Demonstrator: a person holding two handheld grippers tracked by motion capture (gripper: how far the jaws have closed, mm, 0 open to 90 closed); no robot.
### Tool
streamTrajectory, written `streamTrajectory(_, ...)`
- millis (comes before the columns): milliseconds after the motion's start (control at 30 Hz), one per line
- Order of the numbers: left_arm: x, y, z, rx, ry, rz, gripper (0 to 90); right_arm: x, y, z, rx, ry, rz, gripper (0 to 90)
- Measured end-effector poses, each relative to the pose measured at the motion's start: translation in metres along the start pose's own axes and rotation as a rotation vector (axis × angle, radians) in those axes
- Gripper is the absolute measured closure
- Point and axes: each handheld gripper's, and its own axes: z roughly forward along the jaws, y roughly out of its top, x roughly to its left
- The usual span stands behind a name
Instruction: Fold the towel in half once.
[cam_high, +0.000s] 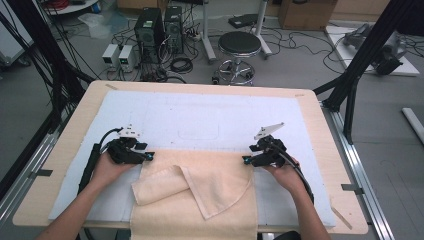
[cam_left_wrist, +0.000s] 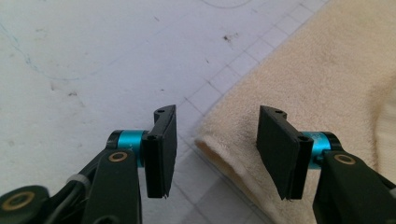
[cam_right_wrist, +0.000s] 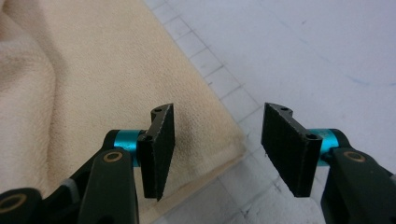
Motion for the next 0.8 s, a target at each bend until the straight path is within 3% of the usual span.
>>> streamTrajectory(200,0.001,-0.002,0.002,0.011,-0.041,-0.023,58.2,-0.001,-0.001,0.008,0.032,0.041,0.000,52.7)
streamTrajectory(267,0.001,-0.002,0.002,0.011,-0.062,-0.021,65.5,0.000,-0.001,0.010,0.042,0.061,-0.003,57.6)
streamTrajectory(367,-0.002,-0.001,0.000,0.014,-0.054,0.003,77.7,0.000,-0.001,0.009,0.041,0.079,0.005,68.3)
streamTrajectory(433,-0.003,0.000,0.000,0.016,-0.050,0.000,81.5,-0.001,-0.001,0.008,0.044,0.091,-0.019,72.1)
streamTrajectory(467,-0.003,0.000,0.000,0.016,-0.051,-0.002,81.6,-0.001,-0.002,0.007,0.046,0.095,-0.014,71.1)
streamTrajectory(533,-0.002,-0.001,0.000,0.014,-0.054,0.000,81.3,-0.005,-0.002,0.008,0.034,0.098,0.015,55.6)
streamTrajectory(567,-0.002,-0.001,0.000,0.014,-0.056,0.001,80.6,-0.007,-0.003,0.008,0.035,0.083,0.041,53.1)
streamTrajectory(600,-0.002,-0.001,0.000,0.018,-0.043,0.001,78.7,-0.010,-0.004,0.008,0.031,0.091,0.059,51.8)
streamTrajectory(633,-0.002,-0.001,0.000,0.023,-0.019,-0.002,71.3,-0.012,-0.005,0.008,0.032,0.088,0.071,50.7)
streamTrajectory(700,0.001,-0.001,0.001,0.022,-0.014,-0.028,60.4,-0.013,-0.005,0.008,0.033,0.089,0.073,51.2)
streamTrajectory(800,0.004,-0.002,0.001,0.018,-0.026,-0.052,57.4,-0.010,-0.004,0.009,0.043,0.070,0.049,54.5)
